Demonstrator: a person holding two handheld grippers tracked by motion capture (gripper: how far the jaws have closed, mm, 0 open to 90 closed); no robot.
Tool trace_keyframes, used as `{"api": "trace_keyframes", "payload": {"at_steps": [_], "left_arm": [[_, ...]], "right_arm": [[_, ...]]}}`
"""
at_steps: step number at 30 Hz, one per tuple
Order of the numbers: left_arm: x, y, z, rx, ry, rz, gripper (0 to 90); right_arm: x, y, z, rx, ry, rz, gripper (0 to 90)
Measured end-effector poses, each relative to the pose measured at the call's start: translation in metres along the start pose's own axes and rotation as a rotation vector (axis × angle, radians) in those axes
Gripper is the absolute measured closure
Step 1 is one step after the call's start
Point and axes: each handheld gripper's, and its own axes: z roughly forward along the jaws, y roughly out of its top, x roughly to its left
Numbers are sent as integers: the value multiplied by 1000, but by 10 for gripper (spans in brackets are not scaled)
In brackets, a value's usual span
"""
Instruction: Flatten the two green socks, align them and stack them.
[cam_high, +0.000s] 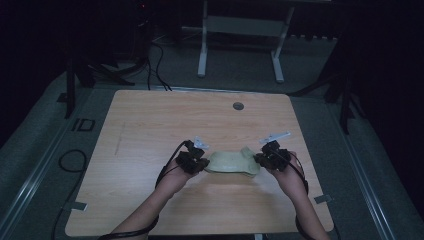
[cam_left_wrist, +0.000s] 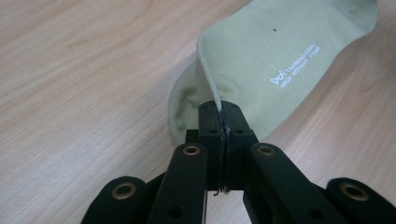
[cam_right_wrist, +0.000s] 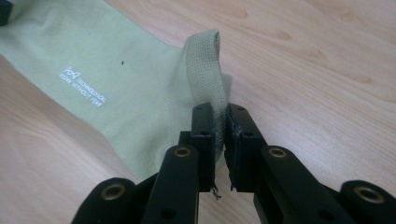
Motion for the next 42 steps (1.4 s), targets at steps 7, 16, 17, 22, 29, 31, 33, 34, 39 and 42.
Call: {"api": "trace_keyframes", "payload": {"at_steps": [7,16,17,22,29,31,33,34,39,42], "left_arm": [[2,-3,16,31,19,12,882],[8,-8,31,58,25,-3,881],[9,-9,33,61,26,-3,881],[11,-12,37,68,18,-11,880],[9,-10,32,71,30,7,750],[11,-8,27,67,30,-5,712],[12,-6,22,60,49,-5,638],[12,-5,19,50,60,-4,618],[5,3,4,-5,70,36,669],[-2,10,7,-13,62,55,865]], "right_arm": [[-3,-6,20,48,-10,6,822],[-6,-12,38,80,-8,17,819],[-6,-12,39,86,-9,16,819],[-8,-15,46,104,-7,24,816],[-8,-16,47,99,-7,37,770],[-9,-15,44,96,-9,38,737],[-10,-14,40,86,-21,40,721],[-10,-13,38,80,-16,45,713],[-6,-7,27,39,-7,36,722],[2,-2,23,20,4,11,838]]}}
